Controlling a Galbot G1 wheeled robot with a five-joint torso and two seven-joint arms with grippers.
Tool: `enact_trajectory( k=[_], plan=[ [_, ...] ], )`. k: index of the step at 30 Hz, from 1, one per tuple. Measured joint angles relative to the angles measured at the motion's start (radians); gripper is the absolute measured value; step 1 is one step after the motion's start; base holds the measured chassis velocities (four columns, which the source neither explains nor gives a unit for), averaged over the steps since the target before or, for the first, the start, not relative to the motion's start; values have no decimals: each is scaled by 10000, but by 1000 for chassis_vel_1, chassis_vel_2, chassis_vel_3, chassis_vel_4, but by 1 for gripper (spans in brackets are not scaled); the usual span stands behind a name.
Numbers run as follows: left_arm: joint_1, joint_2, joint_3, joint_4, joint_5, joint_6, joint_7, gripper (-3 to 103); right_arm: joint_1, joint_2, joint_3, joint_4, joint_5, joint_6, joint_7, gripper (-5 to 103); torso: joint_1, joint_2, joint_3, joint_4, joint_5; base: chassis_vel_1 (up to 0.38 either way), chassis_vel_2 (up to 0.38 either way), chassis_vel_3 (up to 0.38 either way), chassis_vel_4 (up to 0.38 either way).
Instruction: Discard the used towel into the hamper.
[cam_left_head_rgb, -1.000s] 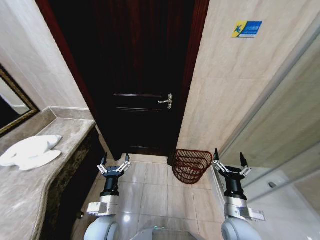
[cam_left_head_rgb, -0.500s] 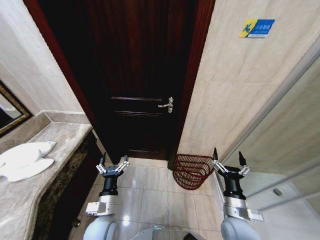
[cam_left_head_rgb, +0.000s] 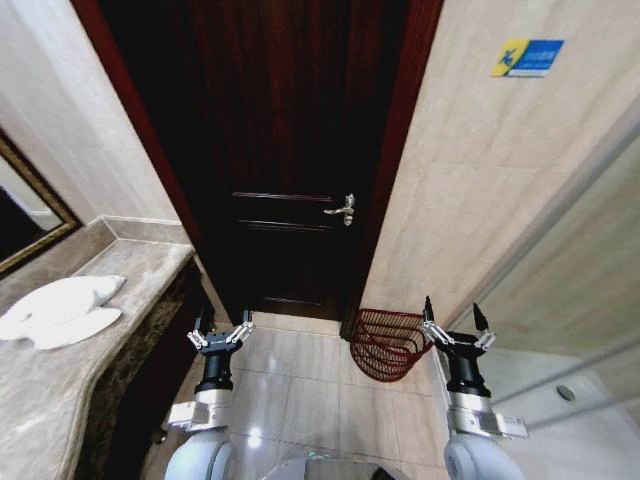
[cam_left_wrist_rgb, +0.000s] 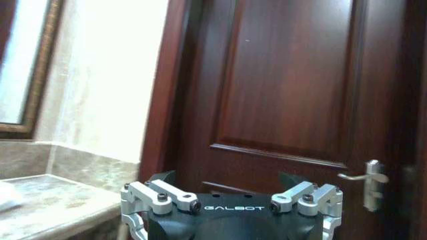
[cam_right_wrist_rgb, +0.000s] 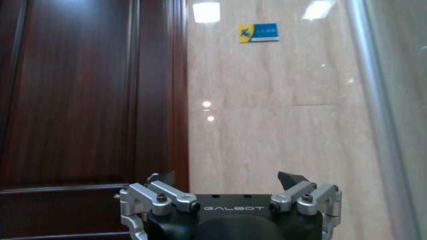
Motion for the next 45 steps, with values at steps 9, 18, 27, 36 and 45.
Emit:
enact_trajectory(
  k=[9, 18, 27, 36, 45],
  plan=[
    [16, 3, 10, -5, -14, 20, -72, 99, -19, -35, 99, 230, 197, -492, 311, 100, 0, 0, 0, -1, -2, 86, 74, 74, 80],
    [9, -27, 55, 26, 8, 31, -34, 99, -149, -68, 36, 482, 1237, -636, -200, 100, -1, 0, 0, 0, -2, 126, 124, 114, 123],
    [0, -50, 89, 45, 11, 44, -32, 99, 30, -232, 3, 594, 1283, -722, -435, 100, 0, 0, 0, 0, -2, 130, 126, 113, 123],
    [-8, -38, 84, 81, 53, 48, -43, 99, 155, -257, 20, 437, 821, -456, -1020, 100, 0, 0, 0, 0, 0, 127, 125, 138, 134],
    [-18, 0, -83, 134, 260, -381, 233, 100, 270, -266, -18, 349, 687, -291, -889, 100, 0, 0, 0, 0, -1, 125, 130, 120, 117]
  ],
)
